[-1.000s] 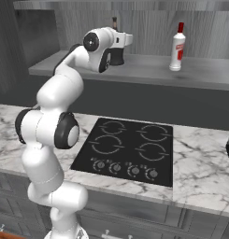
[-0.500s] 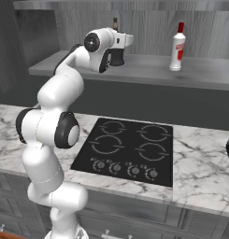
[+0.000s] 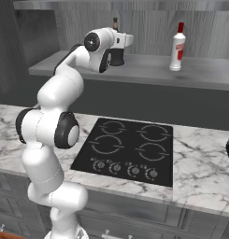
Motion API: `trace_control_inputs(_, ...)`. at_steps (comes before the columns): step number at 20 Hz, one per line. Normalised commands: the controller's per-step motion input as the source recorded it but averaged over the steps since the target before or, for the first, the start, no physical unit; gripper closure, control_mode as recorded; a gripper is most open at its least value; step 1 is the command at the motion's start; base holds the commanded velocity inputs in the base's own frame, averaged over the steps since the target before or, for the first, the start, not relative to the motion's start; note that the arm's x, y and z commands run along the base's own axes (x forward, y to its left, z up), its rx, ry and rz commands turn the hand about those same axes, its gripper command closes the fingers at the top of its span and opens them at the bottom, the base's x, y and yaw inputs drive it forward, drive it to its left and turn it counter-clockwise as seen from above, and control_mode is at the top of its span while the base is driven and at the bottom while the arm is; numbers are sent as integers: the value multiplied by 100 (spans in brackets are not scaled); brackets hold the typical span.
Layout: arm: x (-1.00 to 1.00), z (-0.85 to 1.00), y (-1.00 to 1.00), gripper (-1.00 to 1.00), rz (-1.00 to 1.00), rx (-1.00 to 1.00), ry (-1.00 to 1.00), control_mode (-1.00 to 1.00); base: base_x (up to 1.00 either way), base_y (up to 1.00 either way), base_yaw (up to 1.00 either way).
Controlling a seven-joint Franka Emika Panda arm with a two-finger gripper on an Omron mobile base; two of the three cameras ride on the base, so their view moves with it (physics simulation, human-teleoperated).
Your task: Sort all alcoholic drinks to one cabinet, and non-alcoholic drinks to the other.
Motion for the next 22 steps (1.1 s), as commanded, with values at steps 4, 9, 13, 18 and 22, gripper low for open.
trace_control_inputs(4, 0, -8, 0, -100, 0, 0, 3, -100, 0, 0, 0)
trace_control_inputs(9, 0, -7, 0, -100, 1, 0, 2, -100, 0, 0, 0)
trace_control_inputs(13, 0, -2, 0, -100, 2, 0, 0, -100, 0, 0, 0)
trace_control_inputs(18, 0, 0, 0, -100, 2, 0, 0, -100, 0, 0, 0)
trace_control_inputs(22, -2, 0, -1, -100, 1, 0, -1, -100, 0, 0, 0)
